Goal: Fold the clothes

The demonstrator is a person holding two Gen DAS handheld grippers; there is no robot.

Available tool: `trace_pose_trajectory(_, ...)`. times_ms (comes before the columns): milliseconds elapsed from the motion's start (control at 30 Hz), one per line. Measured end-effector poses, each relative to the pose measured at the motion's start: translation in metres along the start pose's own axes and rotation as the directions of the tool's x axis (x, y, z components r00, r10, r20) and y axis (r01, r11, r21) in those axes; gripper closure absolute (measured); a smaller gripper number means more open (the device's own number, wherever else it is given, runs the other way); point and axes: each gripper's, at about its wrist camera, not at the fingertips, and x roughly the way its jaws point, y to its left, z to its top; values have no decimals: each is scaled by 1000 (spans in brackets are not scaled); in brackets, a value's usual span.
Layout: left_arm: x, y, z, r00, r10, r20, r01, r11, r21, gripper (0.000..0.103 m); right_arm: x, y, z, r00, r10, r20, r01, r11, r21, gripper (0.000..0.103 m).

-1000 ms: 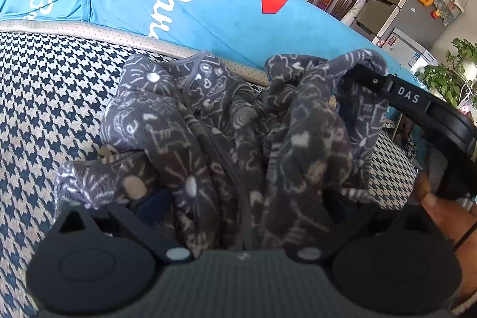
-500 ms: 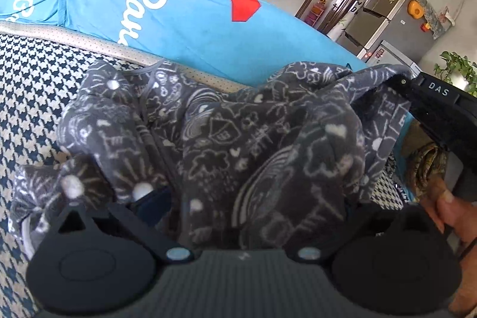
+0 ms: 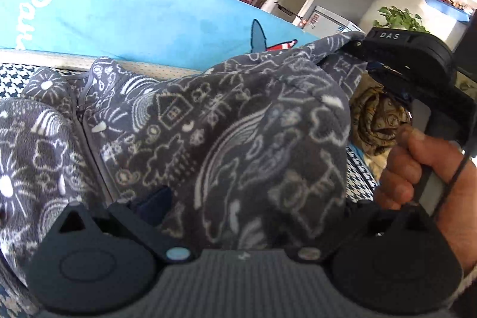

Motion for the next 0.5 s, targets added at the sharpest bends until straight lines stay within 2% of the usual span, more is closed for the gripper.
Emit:
trace_pose_trajectory(167,5,-13,-4,993,-114,-18,114,993,3,0,-6,-37,9,990,-141,24,140,990,34,93)
trace_pose_trajectory(233,9,-17,-6,992,-120,-30,120,993,10,0,-5,-45,11,983,-186,11,185,982,23,92)
trace_pose_trajectory(333,16,-18,-9,993,-106,-51,106,994,11,0,2,-49,9,974,-217,-63,216,976,-19,89)
trace_pose_trajectory(500,13,-12,-10,993,-100,-60,101,995,17,0,11,-55,-1,953,-244,-180,230,969,-95,52)
